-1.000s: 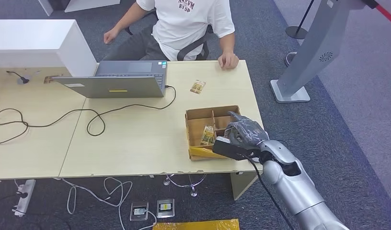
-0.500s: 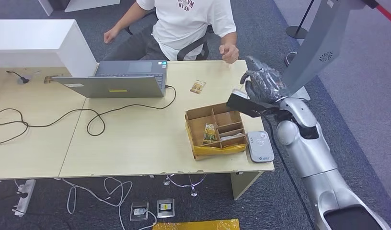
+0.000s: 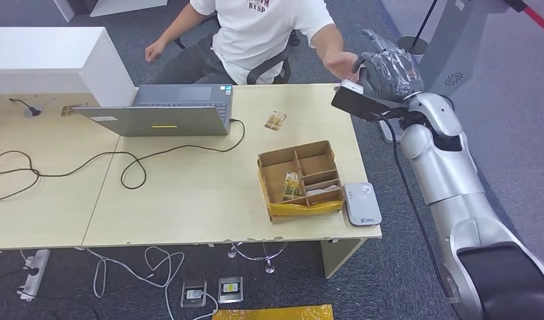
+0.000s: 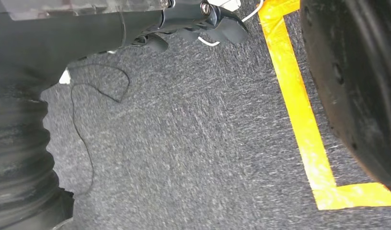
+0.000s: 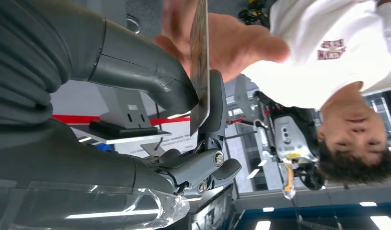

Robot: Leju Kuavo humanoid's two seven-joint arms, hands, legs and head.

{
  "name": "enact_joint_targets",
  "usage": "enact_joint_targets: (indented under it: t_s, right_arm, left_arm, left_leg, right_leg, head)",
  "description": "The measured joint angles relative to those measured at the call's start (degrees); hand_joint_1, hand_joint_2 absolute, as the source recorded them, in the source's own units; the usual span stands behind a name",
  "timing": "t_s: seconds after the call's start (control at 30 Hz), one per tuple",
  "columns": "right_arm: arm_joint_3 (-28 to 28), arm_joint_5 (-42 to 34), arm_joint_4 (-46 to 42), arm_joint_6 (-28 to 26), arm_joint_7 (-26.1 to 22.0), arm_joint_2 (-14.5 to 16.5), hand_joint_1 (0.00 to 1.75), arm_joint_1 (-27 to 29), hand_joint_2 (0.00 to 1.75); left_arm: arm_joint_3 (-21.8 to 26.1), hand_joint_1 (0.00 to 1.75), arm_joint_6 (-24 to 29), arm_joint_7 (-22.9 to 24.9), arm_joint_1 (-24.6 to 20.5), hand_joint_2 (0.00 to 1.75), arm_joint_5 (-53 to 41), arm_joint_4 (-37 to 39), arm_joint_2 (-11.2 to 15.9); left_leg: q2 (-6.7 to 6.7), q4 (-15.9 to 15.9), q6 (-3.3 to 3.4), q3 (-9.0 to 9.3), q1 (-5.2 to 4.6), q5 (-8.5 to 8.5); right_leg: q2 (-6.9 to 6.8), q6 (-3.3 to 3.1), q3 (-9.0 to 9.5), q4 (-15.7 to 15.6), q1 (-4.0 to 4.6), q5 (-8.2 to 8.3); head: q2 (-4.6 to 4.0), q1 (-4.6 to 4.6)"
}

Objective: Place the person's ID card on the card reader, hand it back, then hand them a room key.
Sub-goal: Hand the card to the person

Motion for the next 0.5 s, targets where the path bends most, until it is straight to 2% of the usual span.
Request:
enact_joint_targets:
  t_s: [0.23, 0.5]
  right_arm:
    - [0.9, 2.6, 13.9, -2.1, -0.6, 1.2, 1.75, -6.3, 1.75]
    - [2.1, 3.6, 23.0, -3.7, 0.1, 2.9, 1.75, -8.4, 1.75]
  left_arm:
    - [-0.7, 0.0, -0.6, 0.0, -0.8, 1.75, -0.4, 0.0, 0.1]
    - [-0.8, 0.0, -0.6, 0.0, -1.2, 1.75, -0.4, 0.0, 0.1]
  left_leg:
    - [-0.04, 0.0, 0.0, -0.01, 0.0, 0.0]
    - [-0.06, 0.0, 0.0, 0.0, 0.0, 0.0]
  right_leg:
    - [-0.02, 0.0, 0.0, 0.0, 0.0, 0.0]
    - [-0.05, 0.0, 0.0, 0.0, 0.0, 0.0]
  head:
    - [0.0, 0.0]
    - [0.0, 0.01]
